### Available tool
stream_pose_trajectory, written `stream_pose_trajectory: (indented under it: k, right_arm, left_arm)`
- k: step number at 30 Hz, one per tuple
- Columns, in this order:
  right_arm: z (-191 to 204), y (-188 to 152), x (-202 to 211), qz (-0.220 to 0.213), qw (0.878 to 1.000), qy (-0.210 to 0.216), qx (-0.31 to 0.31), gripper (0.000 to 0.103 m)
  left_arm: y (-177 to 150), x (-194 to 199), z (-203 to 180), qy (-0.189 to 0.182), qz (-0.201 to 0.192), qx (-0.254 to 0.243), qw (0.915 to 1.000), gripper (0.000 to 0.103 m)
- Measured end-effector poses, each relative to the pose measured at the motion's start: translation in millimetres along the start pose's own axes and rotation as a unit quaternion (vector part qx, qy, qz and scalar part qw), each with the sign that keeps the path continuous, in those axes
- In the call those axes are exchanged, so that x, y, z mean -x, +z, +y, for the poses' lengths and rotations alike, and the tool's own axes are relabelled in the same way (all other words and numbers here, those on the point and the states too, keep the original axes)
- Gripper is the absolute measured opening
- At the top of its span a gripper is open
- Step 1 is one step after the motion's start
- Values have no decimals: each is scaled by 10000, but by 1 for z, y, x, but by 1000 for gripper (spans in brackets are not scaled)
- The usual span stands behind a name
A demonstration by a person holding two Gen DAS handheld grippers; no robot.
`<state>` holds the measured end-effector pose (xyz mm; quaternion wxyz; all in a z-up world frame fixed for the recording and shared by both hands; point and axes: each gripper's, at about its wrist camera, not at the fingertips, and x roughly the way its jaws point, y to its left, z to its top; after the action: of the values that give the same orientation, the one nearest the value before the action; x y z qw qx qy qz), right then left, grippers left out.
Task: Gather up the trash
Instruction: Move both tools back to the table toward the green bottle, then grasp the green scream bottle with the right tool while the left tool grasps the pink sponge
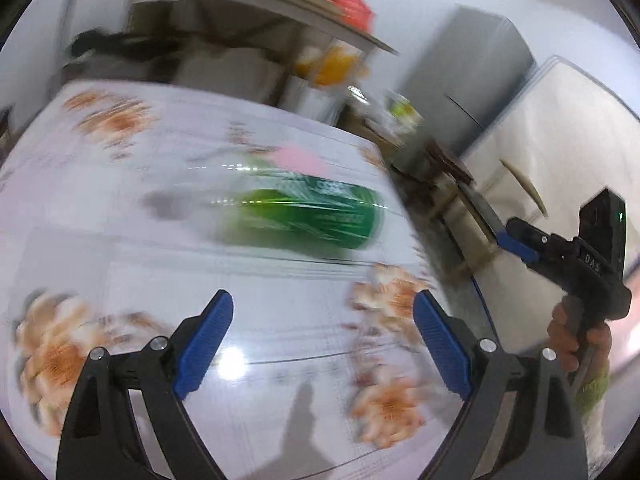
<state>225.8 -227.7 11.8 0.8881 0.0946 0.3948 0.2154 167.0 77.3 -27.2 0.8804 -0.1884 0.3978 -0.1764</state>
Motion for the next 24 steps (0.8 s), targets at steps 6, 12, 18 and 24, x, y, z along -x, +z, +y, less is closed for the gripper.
stream_pose_trajectory:
  k: [6,12,18,24]
  right_arm:
    - [116,25,-116,855,9473,-133,3084,84]
    - [138,18,-214,1899,8856,-542,4205,83]
    - [138,5,-223,2198,8855,-504,4063,66]
    - [137,-19,-186,2243,9132,-298,3390,60]
  left_arm:
    - [-2,20,52,344,-119,316,9988,89]
    - [-5,39,86,487,-208,458,9975,89]
    - [-10,46,102,539,-245,478,9971,89]
    - [-6,43,101,509,-215,398,9977,89]
